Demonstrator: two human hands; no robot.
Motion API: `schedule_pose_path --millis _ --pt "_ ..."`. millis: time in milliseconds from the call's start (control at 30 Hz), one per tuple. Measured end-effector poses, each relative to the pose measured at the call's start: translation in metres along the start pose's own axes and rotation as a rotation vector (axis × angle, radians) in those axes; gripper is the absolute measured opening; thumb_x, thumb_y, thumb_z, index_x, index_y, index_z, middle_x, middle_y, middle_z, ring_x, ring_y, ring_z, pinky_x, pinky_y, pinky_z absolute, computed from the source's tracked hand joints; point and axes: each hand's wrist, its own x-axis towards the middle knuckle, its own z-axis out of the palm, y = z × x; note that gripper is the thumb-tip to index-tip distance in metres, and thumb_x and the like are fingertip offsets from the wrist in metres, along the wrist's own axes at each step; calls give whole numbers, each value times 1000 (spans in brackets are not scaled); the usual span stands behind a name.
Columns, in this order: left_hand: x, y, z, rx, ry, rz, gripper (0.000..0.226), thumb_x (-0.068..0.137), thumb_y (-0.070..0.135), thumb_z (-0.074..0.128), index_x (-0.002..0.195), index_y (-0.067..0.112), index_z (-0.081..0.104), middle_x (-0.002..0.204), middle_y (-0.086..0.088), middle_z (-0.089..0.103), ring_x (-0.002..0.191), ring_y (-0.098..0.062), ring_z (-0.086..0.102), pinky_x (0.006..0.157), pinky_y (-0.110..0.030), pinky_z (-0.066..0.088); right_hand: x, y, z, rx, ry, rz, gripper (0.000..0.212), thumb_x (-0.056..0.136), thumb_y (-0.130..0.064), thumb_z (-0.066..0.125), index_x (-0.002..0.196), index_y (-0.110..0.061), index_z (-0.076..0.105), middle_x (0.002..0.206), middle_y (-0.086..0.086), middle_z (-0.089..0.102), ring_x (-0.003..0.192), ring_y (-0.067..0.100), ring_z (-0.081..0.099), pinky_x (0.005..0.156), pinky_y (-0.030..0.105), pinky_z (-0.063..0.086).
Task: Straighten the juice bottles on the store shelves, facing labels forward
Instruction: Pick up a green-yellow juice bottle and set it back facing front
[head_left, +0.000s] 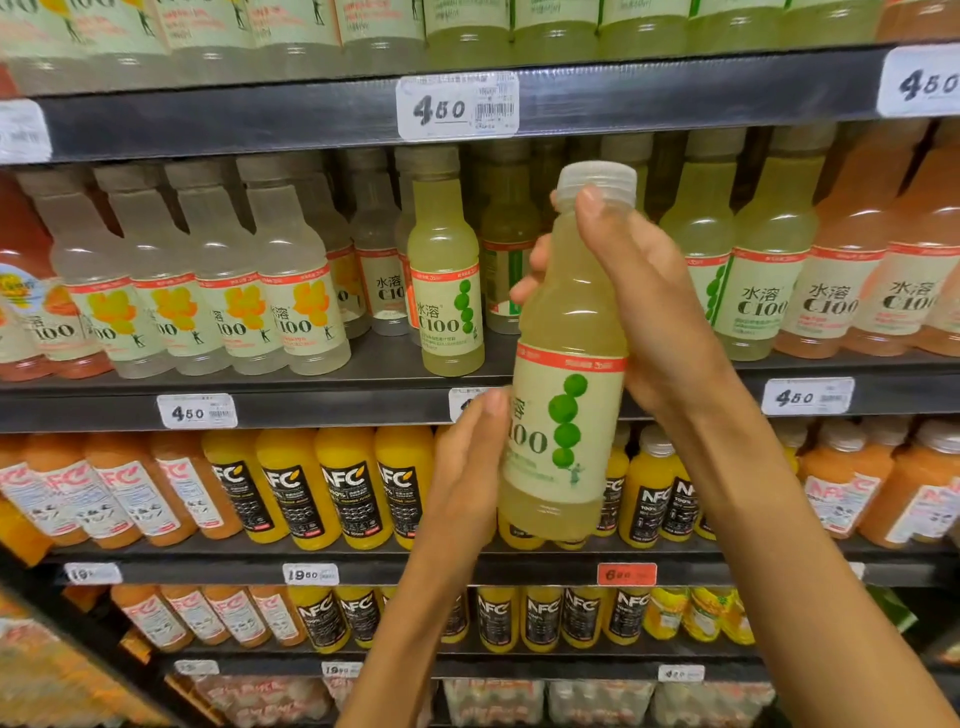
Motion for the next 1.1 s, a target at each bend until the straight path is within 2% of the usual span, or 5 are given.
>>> schedule_pose_path --millis 267,400,633,800,1100 --pt "-3 -6 9 -153 -73 -101 66 76 75 44 119 29 63 108 -1 71 98 -19 68 80 -33 55 7 0 -6 -163 35 102 40 97 -37 47 128 -12 51 100 5 70 96 22 68 81 35 56" --pt "-3 -6 6 -339 -187 -195 70 84 71 38 125 18 58 96 -14 68 77 -25 67 68 -36 54 7 5 -7 -15 -22 178 35 100 -33 41 123 -8 50 93 10 72 84 22 70 70 32 58" --pt "4 -13 -1 -157 -112 -145 65 81 71 44 128 29 57 123 -6 65 115 -24 61 99 -46 45 11 11 -9 -21 76 62 39 100 -31 43 124 0 48 90 8 67 72 15 67 59 26 55" --pt "13 -8 1 -18 -53 -7 44 83 43 61 124 29 53 118 9 67 110 -9 63 85 -19 51 23 11 -16 -71 54 -24 34 103 -31 32 122 -8 48 102 9 67 83 16 67 71 29 56" --pt "54 -15 12 18 182 48 67 75 36 71 135 26 43 119 15 63 106 7 59 82 -9 49 58 12 -17 -407 143 15 37 100 -30 45 129 -9 41 112 16 64 91 20 66 85 41 55"
